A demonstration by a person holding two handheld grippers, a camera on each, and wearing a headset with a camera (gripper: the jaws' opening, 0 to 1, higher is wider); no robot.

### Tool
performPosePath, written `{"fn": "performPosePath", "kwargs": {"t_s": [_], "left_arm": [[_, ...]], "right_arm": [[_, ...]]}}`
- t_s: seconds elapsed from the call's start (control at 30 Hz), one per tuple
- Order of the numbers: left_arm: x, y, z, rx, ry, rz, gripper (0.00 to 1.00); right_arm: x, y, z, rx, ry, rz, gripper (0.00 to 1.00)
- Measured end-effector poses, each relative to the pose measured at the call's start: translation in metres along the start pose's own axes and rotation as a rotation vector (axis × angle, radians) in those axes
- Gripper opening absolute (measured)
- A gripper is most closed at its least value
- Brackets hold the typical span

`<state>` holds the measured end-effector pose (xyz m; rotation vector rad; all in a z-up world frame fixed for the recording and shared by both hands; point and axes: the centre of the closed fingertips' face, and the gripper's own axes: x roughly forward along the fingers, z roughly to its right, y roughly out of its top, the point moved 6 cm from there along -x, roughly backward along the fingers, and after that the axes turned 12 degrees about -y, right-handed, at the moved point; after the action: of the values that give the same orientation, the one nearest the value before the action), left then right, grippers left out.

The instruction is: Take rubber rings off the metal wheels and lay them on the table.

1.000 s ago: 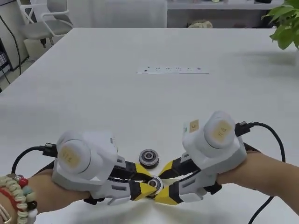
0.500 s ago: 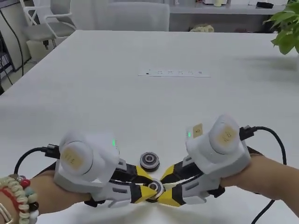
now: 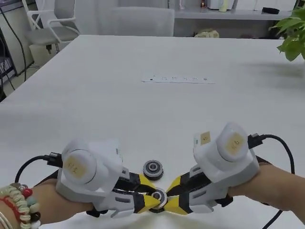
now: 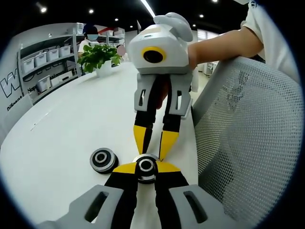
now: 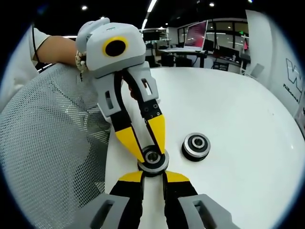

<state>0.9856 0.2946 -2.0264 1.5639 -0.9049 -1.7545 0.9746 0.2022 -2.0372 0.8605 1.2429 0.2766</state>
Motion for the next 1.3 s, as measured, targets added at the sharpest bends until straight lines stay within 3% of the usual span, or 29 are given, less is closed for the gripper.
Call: {"fn": "performPosePath", "kwargs": {"t_s": [0.1,0.53,0.6,0.7,0.8,0.93,1.0,1.3], "left_arm": [[0.0,0.0,0.0,-0.004,0.001,0.002,0.08],[0.0,0.0,0.0,-0.008,0.003,0.004,0.08],[0.0,0.0,0.0,-0.007,0.004,0.002,0.08],[-0.001,0.0,-0.001,-0.012,0.008,0.001,0.08],[-0.001,-0.001,-0.001,-0.016,0.011,0.003,0.08],[-0.001,0.0,0.0,-0.016,0.014,0.003,0.08],[-0.001,0.0,0.0,-0.016,0.015,0.002,0.08],[-0.001,0.0,-0.001,-0.019,0.015,0.005,0.08]], "right_arm": [[0.0,-0.002,0.001,-0.037,-0.006,-0.018,0.08],[0.0,-0.001,0.004,-0.014,-0.029,-0.034,0.0],[0.0,-0.001,0.005,0.016,-0.033,-0.042,0.0],[0.001,-0.002,0.008,0.117,-0.054,-0.065,0.0],[0.001,-0.002,0.009,0.258,-0.049,-0.098,0.0],[0.001,-0.002,0.011,0.318,-0.053,-0.109,0.0],[0.001,-0.002,0.011,0.389,-0.055,-0.131,0.0],[-0.001,-0.003,0.012,0.491,-0.05,-0.146,0.0]]}}
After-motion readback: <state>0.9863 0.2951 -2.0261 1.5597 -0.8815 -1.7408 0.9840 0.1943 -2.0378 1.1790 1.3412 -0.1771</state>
